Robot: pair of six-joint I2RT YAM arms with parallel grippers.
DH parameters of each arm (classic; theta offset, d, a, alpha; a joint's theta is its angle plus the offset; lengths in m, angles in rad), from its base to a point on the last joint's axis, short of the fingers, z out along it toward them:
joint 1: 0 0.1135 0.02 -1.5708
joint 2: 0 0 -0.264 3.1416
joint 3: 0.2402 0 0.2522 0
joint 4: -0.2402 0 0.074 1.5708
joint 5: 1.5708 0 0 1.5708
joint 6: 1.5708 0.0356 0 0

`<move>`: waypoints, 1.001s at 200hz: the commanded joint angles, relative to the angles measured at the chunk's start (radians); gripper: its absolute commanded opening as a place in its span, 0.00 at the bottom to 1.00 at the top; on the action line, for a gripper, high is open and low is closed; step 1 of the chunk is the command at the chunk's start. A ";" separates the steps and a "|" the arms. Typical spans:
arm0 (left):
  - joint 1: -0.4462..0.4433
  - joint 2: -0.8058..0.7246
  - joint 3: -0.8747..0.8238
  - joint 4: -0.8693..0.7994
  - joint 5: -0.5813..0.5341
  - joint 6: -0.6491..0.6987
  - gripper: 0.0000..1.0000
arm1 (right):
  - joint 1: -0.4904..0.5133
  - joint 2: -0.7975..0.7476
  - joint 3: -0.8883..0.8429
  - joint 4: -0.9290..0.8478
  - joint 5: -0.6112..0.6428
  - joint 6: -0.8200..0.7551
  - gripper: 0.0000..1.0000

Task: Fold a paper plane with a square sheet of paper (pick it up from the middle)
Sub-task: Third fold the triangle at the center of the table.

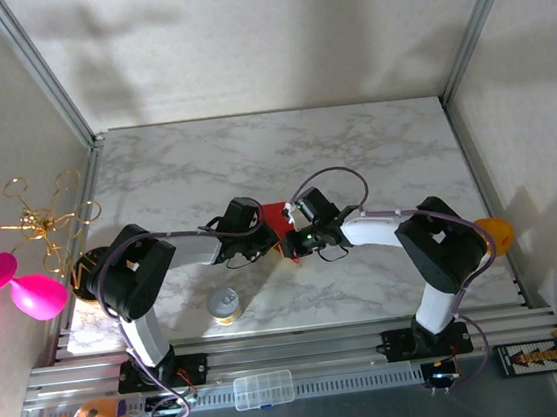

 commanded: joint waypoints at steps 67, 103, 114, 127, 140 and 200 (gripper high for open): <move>0.005 0.007 -0.024 -0.098 -0.059 0.004 0.08 | -0.002 0.073 -0.034 -0.021 -0.020 0.015 0.08; 0.011 0.001 -0.038 -0.100 -0.081 -0.007 0.07 | -0.003 0.036 -0.083 -0.062 -0.028 0.003 0.08; 0.015 0.002 -0.040 -0.102 -0.084 -0.006 0.07 | -0.003 0.010 -0.107 -0.070 -0.029 0.002 0.08; 0.019 0.002 -0.041 -0.102 -0.081 -0.005 0.07 | -0.004 -0.020 -0.136 -0.073 -0.034 0.003 0.08; 0.022 0.000 -0.041 -0.103 -0.077 -0.002 0.07 | -0.004 -0.051 -0.168 -0.079 -0.035 0.004 0.08; 0.017 0.014 -0.009 -0.094 -0.036 0.020 0.07 | -0.018 -0.185 -0.134 -0.004 0.007 0.013 0.10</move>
